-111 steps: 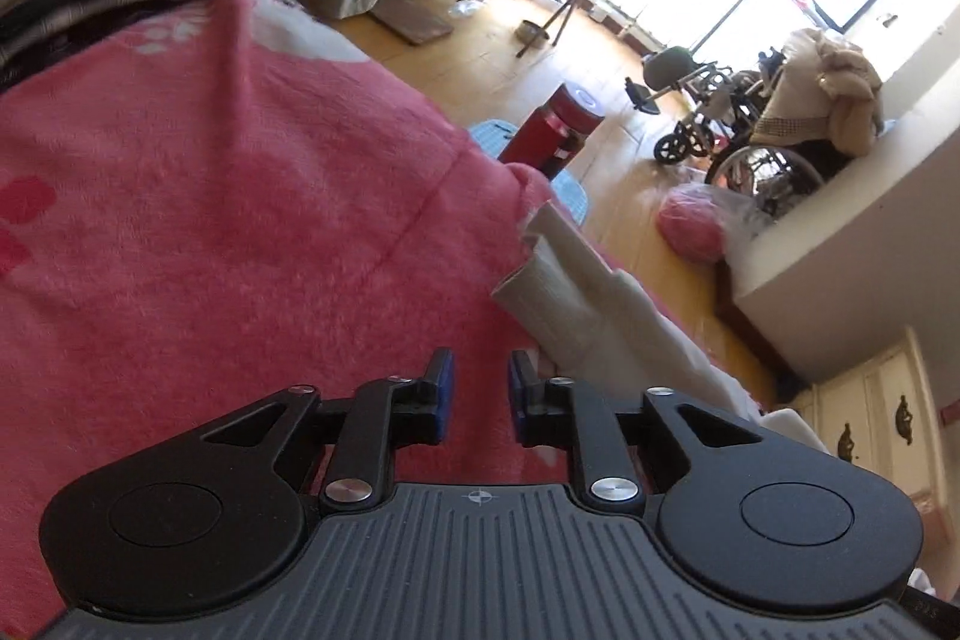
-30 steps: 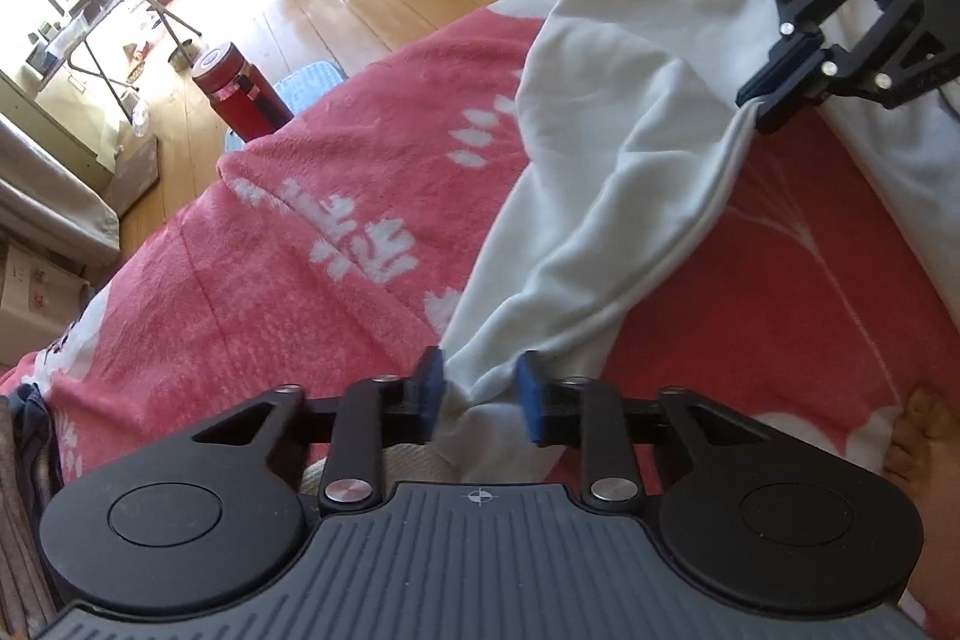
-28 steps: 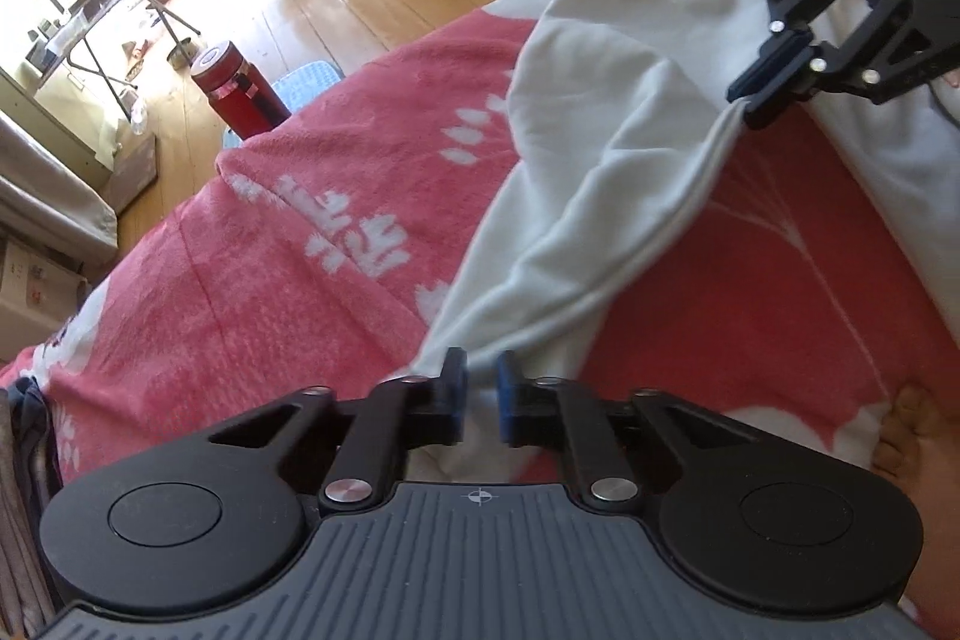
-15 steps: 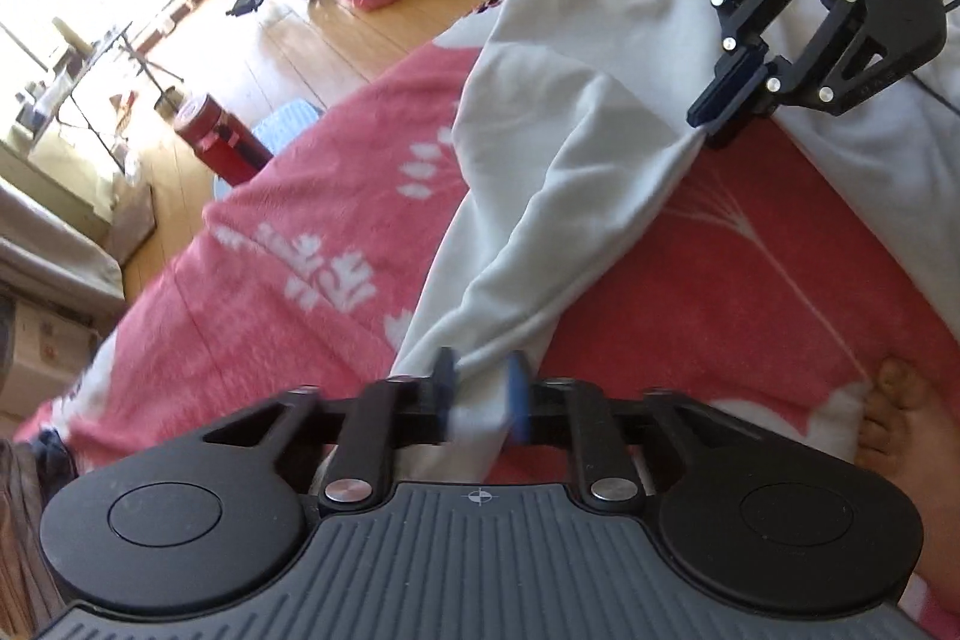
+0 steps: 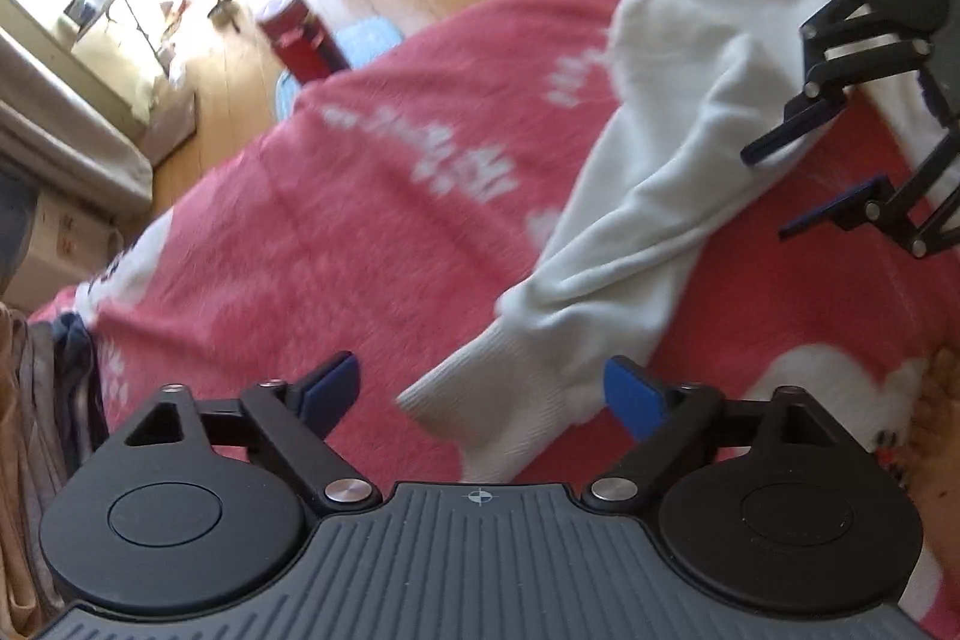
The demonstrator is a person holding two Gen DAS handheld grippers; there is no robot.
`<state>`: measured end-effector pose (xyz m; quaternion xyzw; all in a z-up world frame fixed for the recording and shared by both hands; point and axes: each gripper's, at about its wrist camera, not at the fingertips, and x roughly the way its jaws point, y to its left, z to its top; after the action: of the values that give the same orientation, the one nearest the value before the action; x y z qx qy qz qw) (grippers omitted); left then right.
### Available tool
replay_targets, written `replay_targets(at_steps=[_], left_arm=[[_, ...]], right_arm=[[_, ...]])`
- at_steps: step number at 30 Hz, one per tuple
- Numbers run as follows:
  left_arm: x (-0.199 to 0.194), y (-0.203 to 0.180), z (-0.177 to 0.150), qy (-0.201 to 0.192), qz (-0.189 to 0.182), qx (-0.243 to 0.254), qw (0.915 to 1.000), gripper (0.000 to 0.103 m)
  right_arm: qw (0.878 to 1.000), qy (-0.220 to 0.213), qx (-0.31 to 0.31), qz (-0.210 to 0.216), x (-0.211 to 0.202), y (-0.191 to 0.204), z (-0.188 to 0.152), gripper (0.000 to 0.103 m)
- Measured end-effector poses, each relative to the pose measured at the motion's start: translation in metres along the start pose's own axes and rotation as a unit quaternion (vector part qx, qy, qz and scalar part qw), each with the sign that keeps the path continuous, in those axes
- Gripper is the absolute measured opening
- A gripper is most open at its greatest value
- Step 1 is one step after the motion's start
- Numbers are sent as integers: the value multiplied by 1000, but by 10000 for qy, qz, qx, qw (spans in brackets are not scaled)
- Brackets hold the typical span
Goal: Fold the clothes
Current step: 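Lay the sleeve across the sweatshirt body with the right gripper while the left gripper pinches it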
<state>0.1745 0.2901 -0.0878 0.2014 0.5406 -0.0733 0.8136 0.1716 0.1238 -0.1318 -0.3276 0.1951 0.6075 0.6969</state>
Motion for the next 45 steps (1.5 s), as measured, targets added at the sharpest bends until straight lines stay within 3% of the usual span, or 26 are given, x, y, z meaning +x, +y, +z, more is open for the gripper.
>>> replay_targets(at_steps=[3,5,6,8,13,16,19,22,24,25,26,31,34,35,38,41,43,45], left_arm=[[14,2,-6,194,-113,104,9997,90],[15,-4,-11,228,-134,304,9992,86],[15,-7,-14,231,-107,424,9988,83],[14,-13,-19,235,-76,610,9978,60],[2,-16,-27,-8,-122,465,9988,21],[-6,-20,-28,-129,-153,446,9988,15],[-11,-26,-27,-165,-139,566,9982,13],[-14,-32,-26,-252,-58,653,9975,10],[-17,-35,-24,-367,46,679,9970,9],[-19,-37,-23,-423,95,705,9966,8],[-23,-39,-21,-489,177,791,9955,6],[-58,-44,-10,-811,506,1184,9884,4],[-75,-48,-8,-769,232,1180,9898,5],[-76,-50,-9,-710,131,1161,9906,7],[-71,-55,-12,-532,-45,1095,9925,8],[-57,-48,-11,-347,-52,766,9964,12],[-47,-39,-10,-220,-40,433,9988,24],[-38,-28,-8,-86,-25,33,10000,29]], right_arm=[[9991,176,-334,-199,13,9,5,30],[9996,208,-139,-87,13,4,7,10],[9998,172,-11,-52,10,0,7,6],[9996,86,274,7,6,-9,8,0],[9954,-95,939,159,-5,-29,8,0],[9944,-100,1035,188,-7,-31,8,0],[9957,-11,878,279,-6,-23,8,5],[9995,29,328,1,-1,-3,9,39],[9997,198,66,-150,11,5,8,33],[9993,301,-21,-229,17,7,8,23],[9988,359,-42,-331,23,7,8,1],[9955,-250,786,-464,-7,-21,16,2],[9923,-681,986,322,-37,-29,8,2],[9919,-641,879,656,-41,-25,3,2],[9935,-75,-41,1134,-38,5,-15,2],[9890,461,-819,1144,-26,34,-30,4],[9879,572,-946,1090,-20,40,-33,5],[9883,615,-836,1121,-17,36,-31,6]])
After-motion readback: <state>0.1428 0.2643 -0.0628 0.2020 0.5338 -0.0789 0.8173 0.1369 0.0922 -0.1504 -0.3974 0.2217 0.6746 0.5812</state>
